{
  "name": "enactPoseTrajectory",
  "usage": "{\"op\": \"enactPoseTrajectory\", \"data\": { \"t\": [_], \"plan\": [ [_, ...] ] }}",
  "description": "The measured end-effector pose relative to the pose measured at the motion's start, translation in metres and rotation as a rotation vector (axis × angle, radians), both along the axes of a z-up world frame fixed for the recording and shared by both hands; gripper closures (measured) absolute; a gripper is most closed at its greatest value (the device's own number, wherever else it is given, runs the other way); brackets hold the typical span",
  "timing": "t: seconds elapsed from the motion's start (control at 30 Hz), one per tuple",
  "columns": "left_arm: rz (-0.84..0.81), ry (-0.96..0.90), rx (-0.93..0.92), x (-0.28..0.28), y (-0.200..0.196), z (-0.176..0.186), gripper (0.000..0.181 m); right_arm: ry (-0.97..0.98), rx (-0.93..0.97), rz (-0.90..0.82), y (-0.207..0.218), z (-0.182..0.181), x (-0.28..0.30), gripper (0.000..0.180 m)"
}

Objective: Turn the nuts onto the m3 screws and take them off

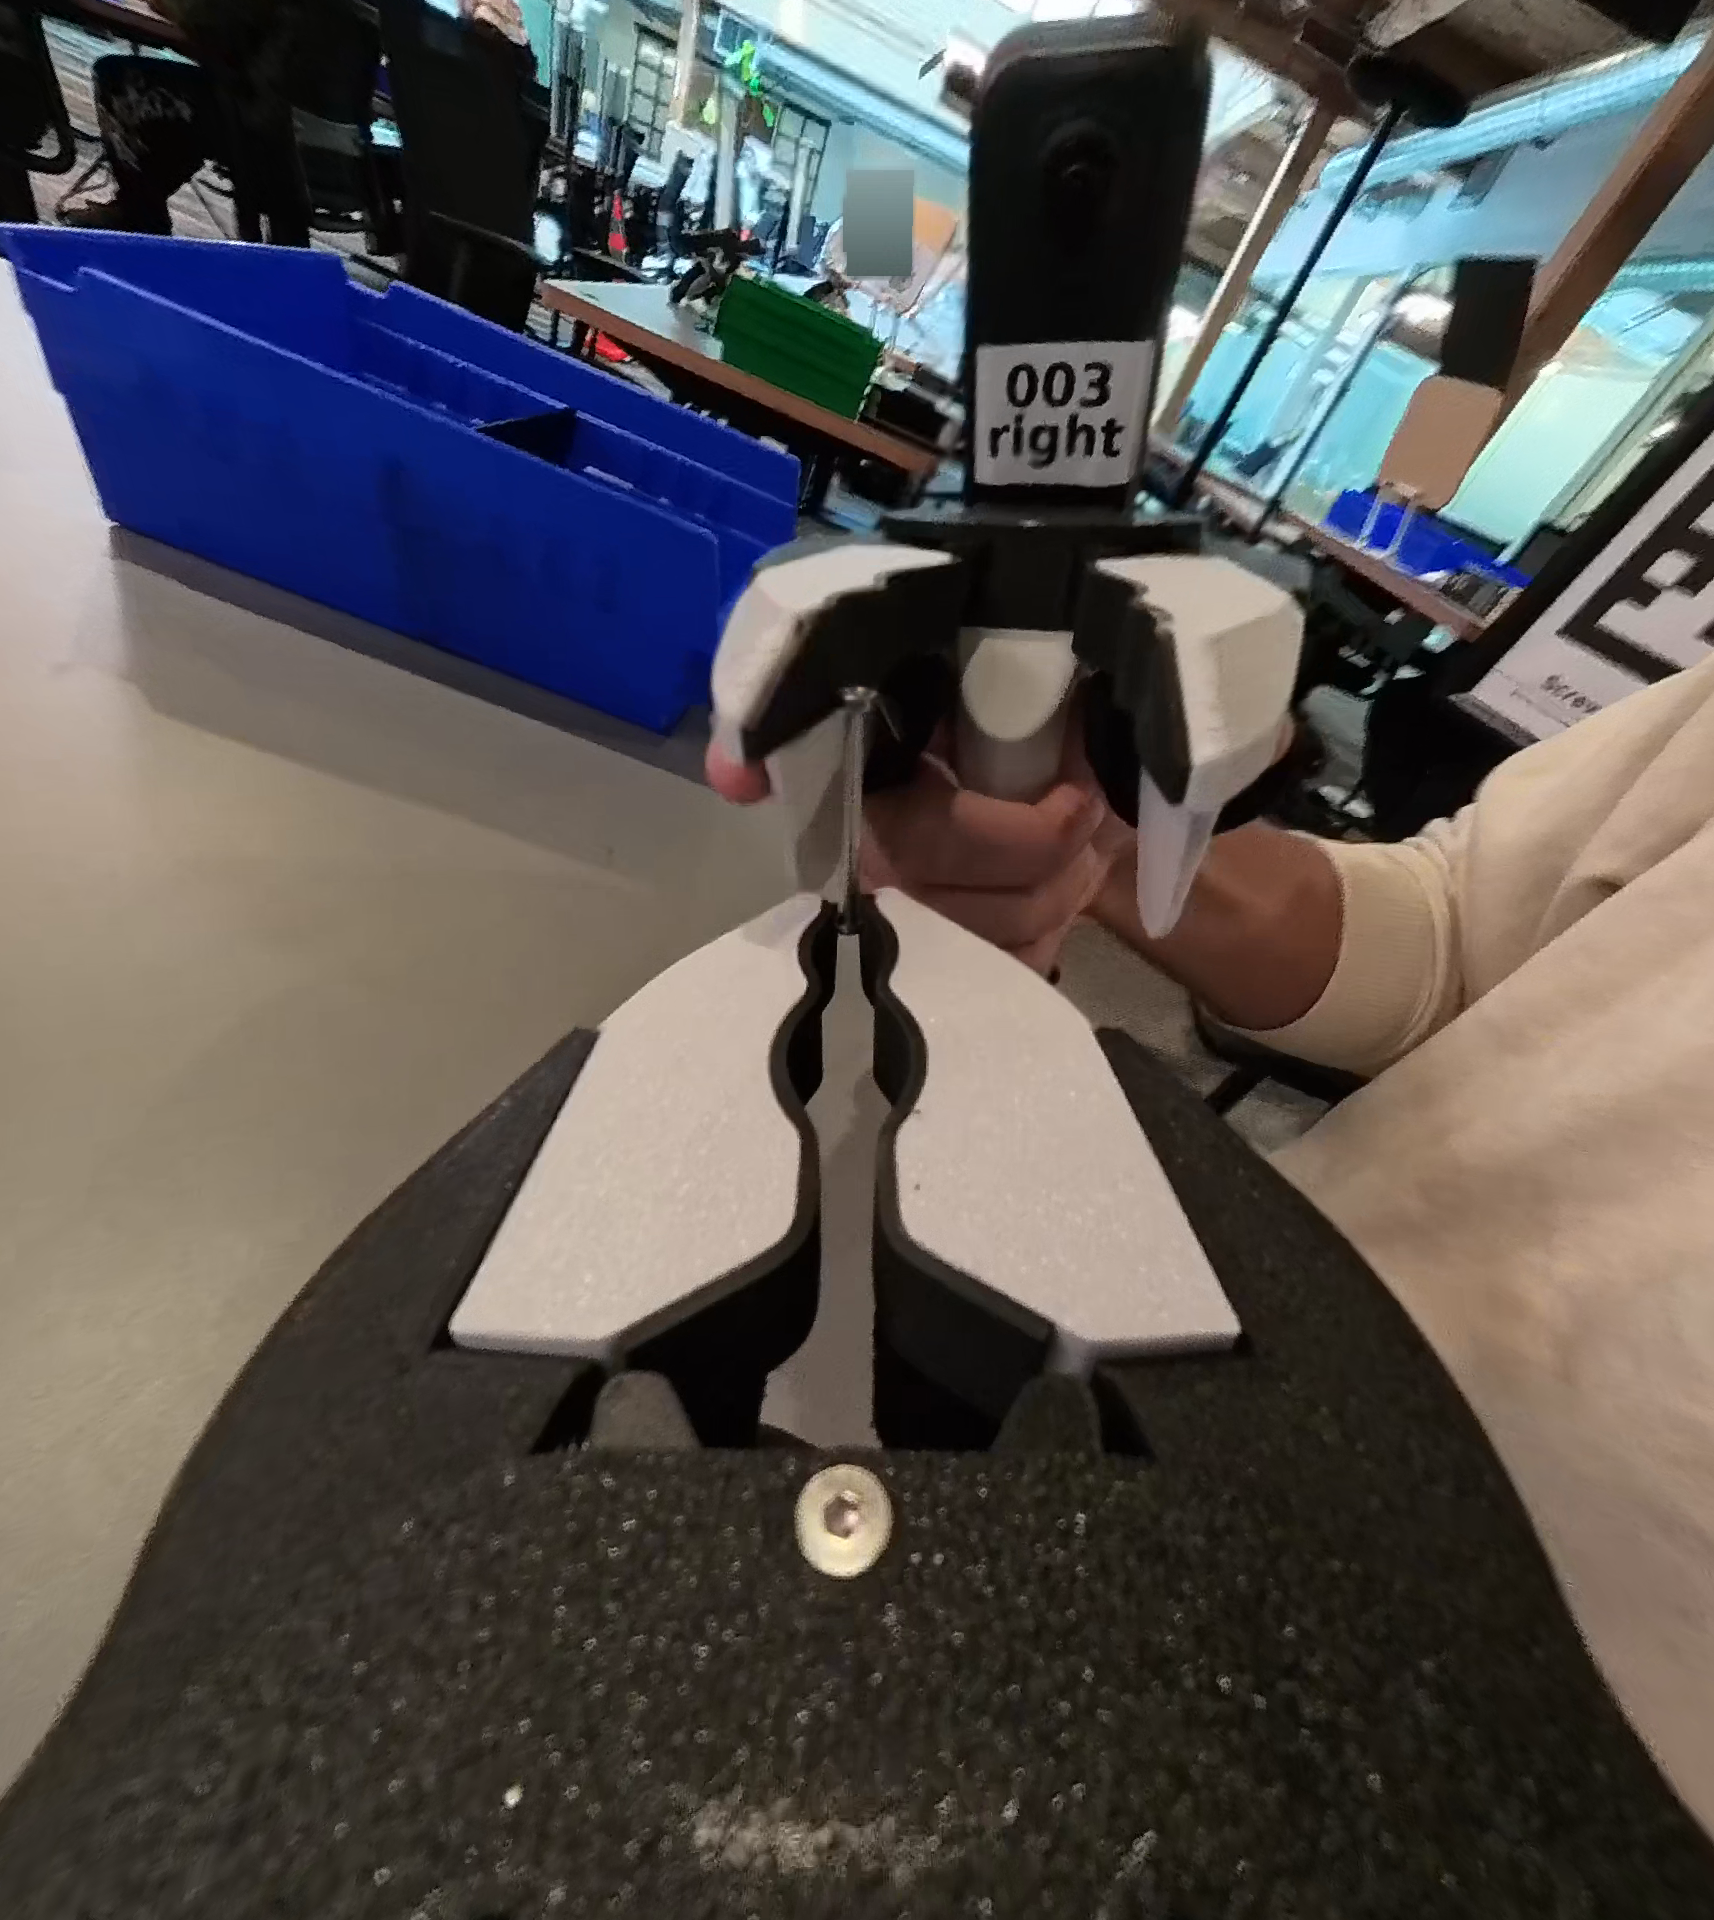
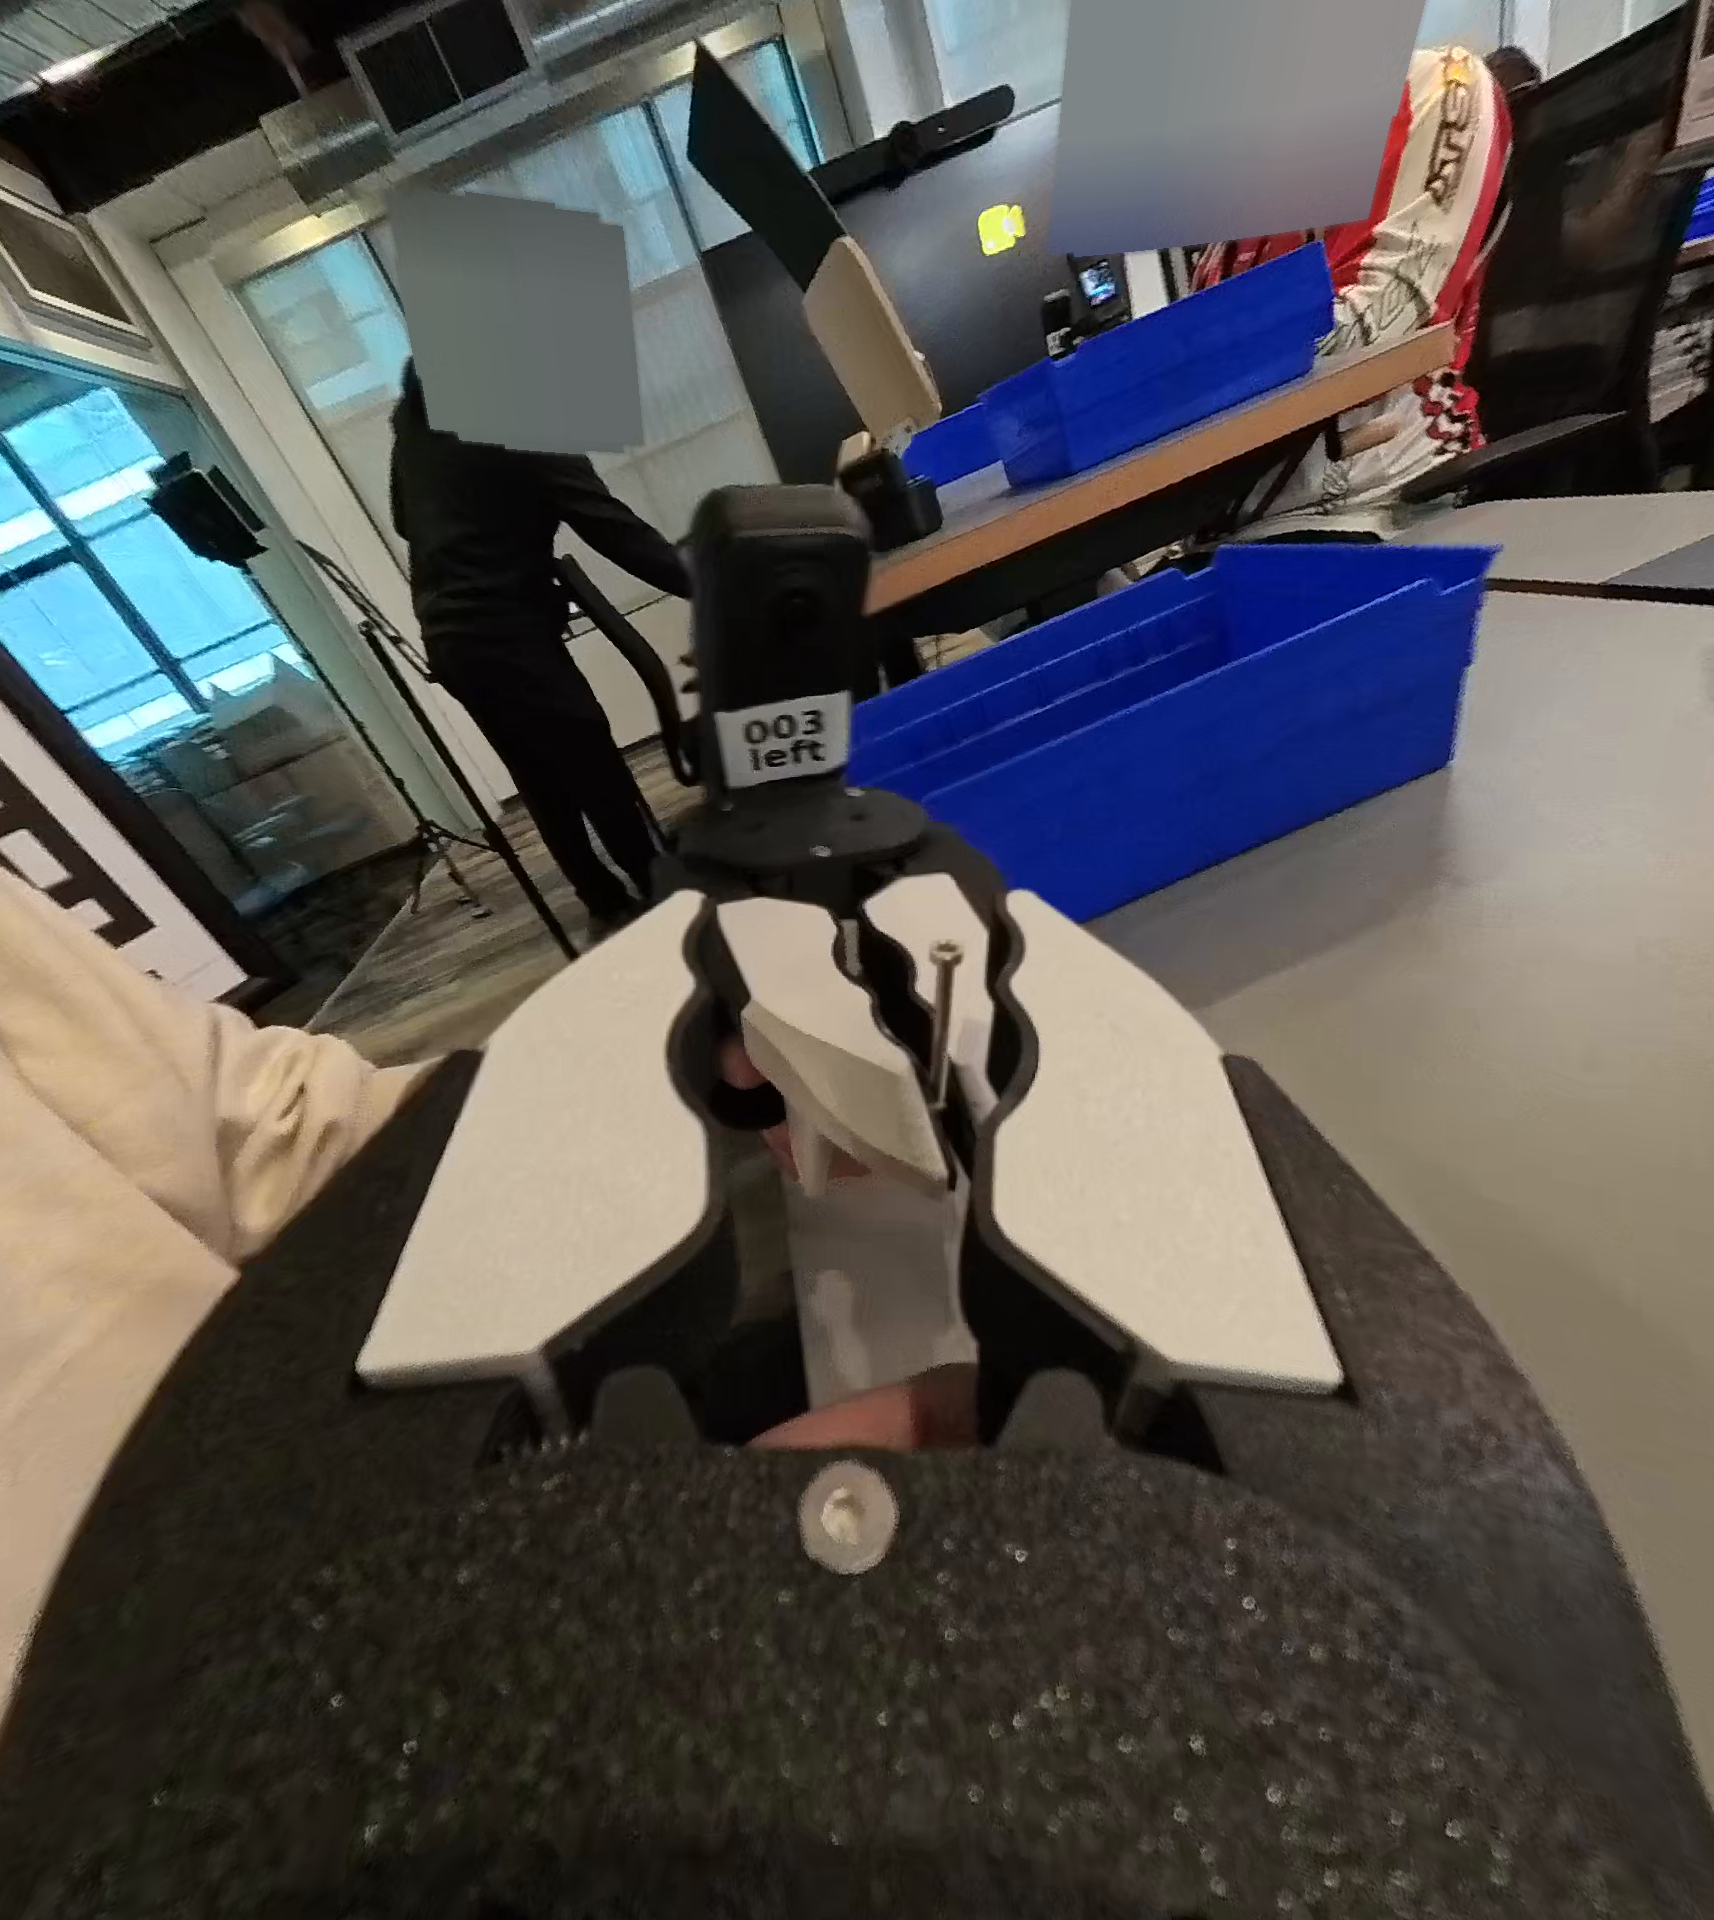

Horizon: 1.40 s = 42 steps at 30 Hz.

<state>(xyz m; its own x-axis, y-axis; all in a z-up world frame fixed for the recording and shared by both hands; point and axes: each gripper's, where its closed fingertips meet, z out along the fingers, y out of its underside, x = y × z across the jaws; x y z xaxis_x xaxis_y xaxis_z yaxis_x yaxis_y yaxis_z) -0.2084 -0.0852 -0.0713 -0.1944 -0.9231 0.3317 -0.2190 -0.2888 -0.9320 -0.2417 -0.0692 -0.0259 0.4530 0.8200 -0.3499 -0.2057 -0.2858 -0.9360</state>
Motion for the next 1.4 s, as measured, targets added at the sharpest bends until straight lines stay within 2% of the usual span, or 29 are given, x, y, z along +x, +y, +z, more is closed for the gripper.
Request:
{"op": "enactPoseTrajectory", "data": {
  "t": [0.07, 0.17, 0.23, 0.3, 0.43, 0.63, 0.77, 0.87, 0.97, 1.17, 1.4],
  "plan": [
    [0.084, 0.086, 0.107, -0.002, 0.015, -0.012, 0.177, -0.051, 0.0, -0.055, 0.008, -0.003, 0.015, 0.133],
    [0.206, 0.254, 0.328, -0.01, 0.038, -0.035, 0.177, -0.278, -0.032, -0.17, 0.02, -0.024, 0.04, 0.141],
    [0.253, 0.335, 0.445, -0.014, 0.046, -0.044, 0.177, -0.403, -0.082, -0.171, 0.02, -0.04, 0.043, 0.144],
    [0.282, 0.389, 0.536, -0.015, 0.051, -0.048, 0.177, -0.446, -0.145, -0.143, 0.019, -0.052, 0.035, 0.146],
    [0.335, 0.466, 0.701, -0.016, 0.057, -0.05, 0.177, -0.443, -0.24, -0.146, 0.024, -0.069, 0.027, 0.15],
    [0.456, 0.533, 0.969, -0.02, 0.071, -0.042, 0.177, -0.356, -0.272, -0.144, 0.026, -0.065, 0.021, 0.157],
    [0.489, 0.555, 1.079, -0.02, 0.075, -0.039, 0.177, -0.294, -0.281, -0.162, 0.03, -0.058, 0.024, 0.16],
    [0.487, 0.55, 1.081, -0.019, 0.074, -0.04, 0.177, -0.264, -0.291, -0.147, 0.031, -0.055, 0.024, 0.163],
    [0.489, 0.562, 1.098, -0.02, 0.075, -0.04, 0.177, -0.285, -0.283, -0.147, 0.032, -0.057, 0.024, 0.173],
    [0.471, 0.564, 1.056, -0.022, 0.075, -0.043, 0.177, -0.339, -0.26, -0.134, 0.033, -0.064, 0.023, 0.175],
    [0.319, 0.5, 0.822, -0.018, 0.052, -0.049, 0.177, -0.512, -0.013, -0.032, 0.021, -0.062, 0.023, 0.175]
  ]
}}
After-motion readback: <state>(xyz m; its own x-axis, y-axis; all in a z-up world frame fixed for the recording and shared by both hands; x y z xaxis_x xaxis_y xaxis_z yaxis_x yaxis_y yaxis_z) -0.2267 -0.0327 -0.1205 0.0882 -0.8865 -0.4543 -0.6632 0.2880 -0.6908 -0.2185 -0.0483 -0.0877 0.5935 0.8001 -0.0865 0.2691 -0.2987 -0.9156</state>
